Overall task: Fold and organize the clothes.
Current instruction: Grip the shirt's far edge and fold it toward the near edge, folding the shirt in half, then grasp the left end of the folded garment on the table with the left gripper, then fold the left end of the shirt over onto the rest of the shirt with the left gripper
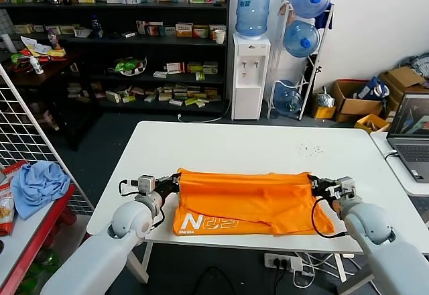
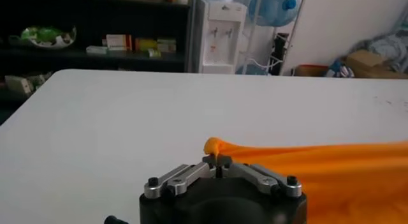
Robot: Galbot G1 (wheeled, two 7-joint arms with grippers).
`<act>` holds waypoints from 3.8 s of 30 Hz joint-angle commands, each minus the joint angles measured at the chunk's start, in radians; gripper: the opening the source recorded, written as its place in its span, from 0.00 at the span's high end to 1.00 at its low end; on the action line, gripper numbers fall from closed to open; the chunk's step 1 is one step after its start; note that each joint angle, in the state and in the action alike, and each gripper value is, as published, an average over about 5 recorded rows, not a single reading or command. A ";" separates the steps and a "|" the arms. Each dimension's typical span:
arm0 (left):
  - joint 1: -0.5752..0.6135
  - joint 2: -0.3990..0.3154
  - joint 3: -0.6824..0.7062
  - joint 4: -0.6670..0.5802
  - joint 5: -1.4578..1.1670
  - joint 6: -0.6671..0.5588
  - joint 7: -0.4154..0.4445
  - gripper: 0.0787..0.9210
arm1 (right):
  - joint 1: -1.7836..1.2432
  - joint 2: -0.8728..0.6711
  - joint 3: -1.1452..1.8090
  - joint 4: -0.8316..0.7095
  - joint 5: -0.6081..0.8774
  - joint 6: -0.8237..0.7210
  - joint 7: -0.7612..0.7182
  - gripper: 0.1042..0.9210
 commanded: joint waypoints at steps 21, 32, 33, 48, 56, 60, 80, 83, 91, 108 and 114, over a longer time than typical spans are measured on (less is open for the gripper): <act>0.265 -0.006 -0.048 -0.111 0.065 -0.077 -0.006 0.60 | -0.379 -0.017 0.155 0.261 -0.025 -0.007 0.052 0.61; 0.281 -0.047 -0.048 -0.067 0.018 -0.065 -0.021 0.22 | -0.375 -0.015 0.145 0.269 -0.034 -0.009 0.049 0.21; 0.280 -0.047 -0.048 -0.069 0.019 -0.066 -0.020 0.20 | -0.376 -0.016 0.145 0.271 -0.034 -0.010 0.049 0.19; 0.289 -0.045 -0.049 -0.103 0.043 -0.091 0.006 0.57 | -0.364 -0.013 0.144 0.281 -0.027 -0.014 0.056 0.12; 0.217 -0.034 -0.076 -0.067 0.031 -0.089 -0.023 0.86 | -0.336 0.018 0.120 0.274 -0.045 0.021 0.084 0.12; 0.164 0.009 -0.109 -0.026 0.021 -0.075 -0.054 0.96 | -0.318 0.023 0.115 0.267 -0.072 0.063 0.098 0.12; 0.079 0.226 -0.164 -0.036 -0.012 -0.058 -0.107 0.96 | -0.267 0.067 0.065 0.210 -0.190 0.181 0.116 0.12; 0.110 0.189 -0.132 -0.159 -0.045 -0.040 -0.138 0.96 | -0.271 0.066 0.062 0.194 -0.215 0.199 0.115 0.12; 0.131 0.085 0.002 -0.318 -0.137 -0.002 -0.217 0.96 | -0.267 0.080 0.077 0.152 -0.263 0.245 0.123 0.12; 0.028 -0.179 0.212 -0.195 -0.114 -0.022 -0.236 0.96 | -0.281 0.139 0.120 0.140 -0.274 0.247 0.138 0.12; 0.014 -0.264 0.238 -0.111 -0.088 -0.035 -0.209 0.96 | -0.273 0.140 0.114 0.135 -0.270 0.246 0.137 0.12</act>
